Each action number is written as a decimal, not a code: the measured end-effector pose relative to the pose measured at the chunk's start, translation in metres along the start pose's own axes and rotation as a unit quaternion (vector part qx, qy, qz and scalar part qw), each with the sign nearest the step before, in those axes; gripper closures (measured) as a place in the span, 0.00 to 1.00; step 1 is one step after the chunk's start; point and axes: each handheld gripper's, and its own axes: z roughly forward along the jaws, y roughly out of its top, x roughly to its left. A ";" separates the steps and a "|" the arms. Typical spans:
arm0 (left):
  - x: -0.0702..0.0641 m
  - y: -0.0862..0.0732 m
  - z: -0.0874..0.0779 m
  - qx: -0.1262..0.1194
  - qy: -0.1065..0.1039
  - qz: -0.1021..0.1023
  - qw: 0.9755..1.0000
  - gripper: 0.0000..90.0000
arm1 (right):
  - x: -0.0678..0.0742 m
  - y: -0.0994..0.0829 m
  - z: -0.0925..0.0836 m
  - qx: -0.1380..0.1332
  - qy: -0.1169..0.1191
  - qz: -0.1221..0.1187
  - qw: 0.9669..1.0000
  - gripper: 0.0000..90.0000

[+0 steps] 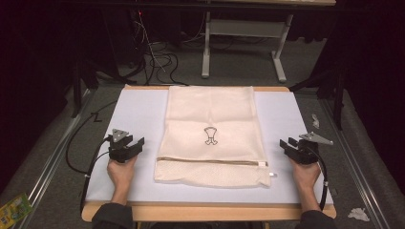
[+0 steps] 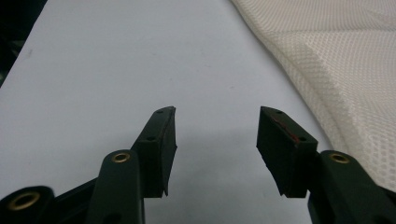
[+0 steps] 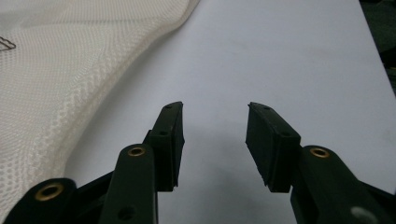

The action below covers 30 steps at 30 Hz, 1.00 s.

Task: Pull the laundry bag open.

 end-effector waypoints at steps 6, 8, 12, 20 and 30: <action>0.000 -0.003 0.002 -0.001 0.000 0.004 1.000 0.52 | 0.004 -0.002 0.004 0.008 -0.005 -0.009 1.000 0.63; -0.002 -0.003 0.003 0.001 0.003 0.008 1.000 0.52 | 0.004 -0.002 0.005 0.012 -0.005 -0.011 1.000 0.61; -0.004 -0.005 0.002 -0.006 0.003 0.022 1.000 0.49 | 0.001 -0.003 0.006 0.012 0.002 0.003 1.000 0.55; -0.004 -0.005 0.002 -0.001 -0.002 0.025 1.000 0.46 | 0.004 -0.004 0.006 0.013 -0.008 -0.007 1.000 0.50; -0.004 -0.005 0.002 0.001 -0.004 0.024 1.000 0.45 | 0.005 -0.004 0.007 0.017 -0.007 -0.011 1.000 0.48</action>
